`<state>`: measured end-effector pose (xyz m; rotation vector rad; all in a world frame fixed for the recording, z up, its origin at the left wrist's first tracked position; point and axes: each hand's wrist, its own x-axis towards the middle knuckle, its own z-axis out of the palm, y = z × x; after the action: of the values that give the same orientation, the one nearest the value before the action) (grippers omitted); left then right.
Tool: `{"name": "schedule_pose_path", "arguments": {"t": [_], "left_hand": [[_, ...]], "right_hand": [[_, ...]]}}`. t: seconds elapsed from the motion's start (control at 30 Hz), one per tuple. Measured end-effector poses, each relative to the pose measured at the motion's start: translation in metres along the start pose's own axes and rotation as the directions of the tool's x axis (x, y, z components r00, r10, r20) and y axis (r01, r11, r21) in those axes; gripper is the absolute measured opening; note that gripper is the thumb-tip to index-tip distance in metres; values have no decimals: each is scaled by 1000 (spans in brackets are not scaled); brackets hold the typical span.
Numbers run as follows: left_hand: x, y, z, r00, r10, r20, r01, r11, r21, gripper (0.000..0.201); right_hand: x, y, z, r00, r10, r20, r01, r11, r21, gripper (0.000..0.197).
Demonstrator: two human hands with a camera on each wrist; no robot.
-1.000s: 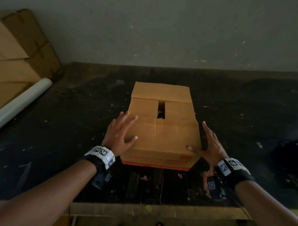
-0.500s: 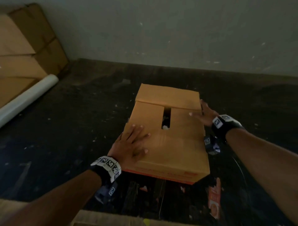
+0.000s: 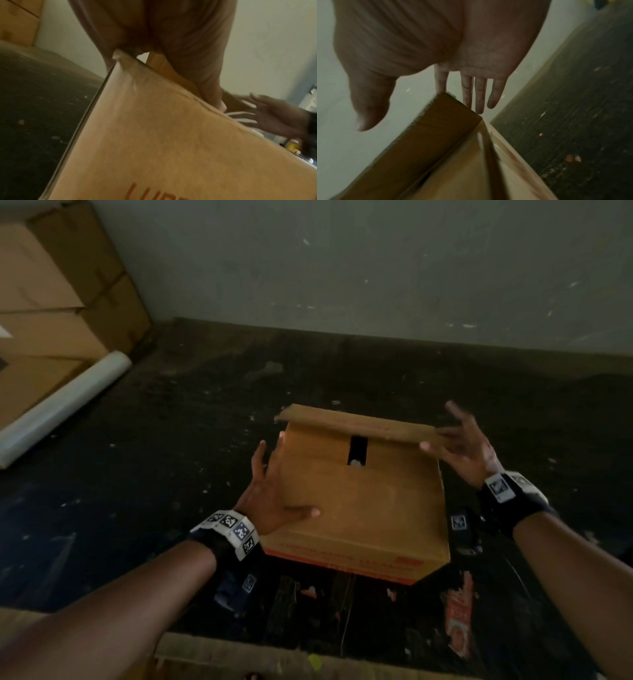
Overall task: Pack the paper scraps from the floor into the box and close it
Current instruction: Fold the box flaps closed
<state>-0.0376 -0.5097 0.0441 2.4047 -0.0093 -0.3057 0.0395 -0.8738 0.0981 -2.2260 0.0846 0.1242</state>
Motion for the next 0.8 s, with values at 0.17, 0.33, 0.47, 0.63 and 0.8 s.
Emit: {"name": "schedule_pose_path", "arguments": {"t": [0.17,0.33,0.47,0.63,0.8], "left_hand": [[16,1,-10,995,-86,44,85,996,24,153],[22,-8,-7,981,-155,115,151,987,48,133],[9,-11,-10,984,-140,106,144,989,-30,150],[-39,-36,-23,981,-155,119,162,986,-50,137],[-82,-69,-28,973,-184,141,191,981,-40,133]], "right_hand": [[-45,29,23,955,182,233,-107,948,-301,92],[-66,32,57,916,307,257,-257,943,-210,98],[-80,19,61,943,280,181,-237,945,-227,94],[-121,6,78,939,239,245,-174,950,-261,100],[-171,-7,102,925,259,280,-178,942,-284,100]]}}
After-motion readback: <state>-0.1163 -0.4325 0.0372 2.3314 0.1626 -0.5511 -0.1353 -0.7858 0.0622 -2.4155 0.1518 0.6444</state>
